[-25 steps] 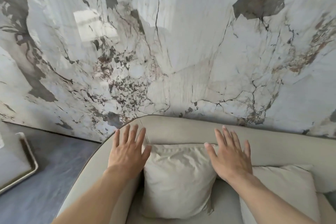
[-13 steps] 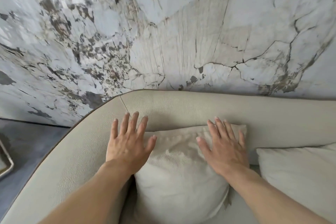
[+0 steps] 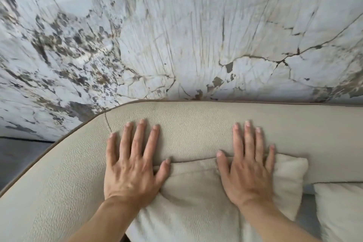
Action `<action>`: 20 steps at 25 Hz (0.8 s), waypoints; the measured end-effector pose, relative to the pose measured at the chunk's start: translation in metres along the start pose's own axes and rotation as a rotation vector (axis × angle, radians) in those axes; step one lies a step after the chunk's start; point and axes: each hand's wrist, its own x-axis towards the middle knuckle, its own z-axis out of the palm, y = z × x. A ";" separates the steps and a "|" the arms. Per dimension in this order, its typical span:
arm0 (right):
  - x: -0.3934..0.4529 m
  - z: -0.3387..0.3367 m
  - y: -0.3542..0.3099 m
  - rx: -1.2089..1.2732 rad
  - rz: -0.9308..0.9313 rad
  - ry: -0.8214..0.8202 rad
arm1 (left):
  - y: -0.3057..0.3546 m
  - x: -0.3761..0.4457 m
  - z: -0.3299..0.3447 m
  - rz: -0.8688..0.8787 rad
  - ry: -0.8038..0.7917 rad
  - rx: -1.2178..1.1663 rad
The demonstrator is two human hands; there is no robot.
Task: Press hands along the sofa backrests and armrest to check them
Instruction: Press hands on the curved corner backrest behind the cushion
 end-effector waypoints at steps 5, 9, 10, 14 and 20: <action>0.008 0.019 -0.001 0.025 0.008 0.132 | -0.003 0.011 0.009 0.019 0.069 0.033; 0.022 0.025 -0.007 0.017 0.021 0.162 | -0.007 0.027 0.012 0.027 0.089 0.051; 0.026 0.026 -0.008 0.014 0.023 0.166 | -0.008 0.031 0.013 0.030 0.098 0.052; 0.037 0.033 -0.010 0.018 0.041 0.180 | -0.011 0.046 0.018 0.034 0.123 0.052; 0.056 0.044 -0.012 -0.009 0.050 0.213 | -0.015 0.070 0.025 0.057 0.137 0.073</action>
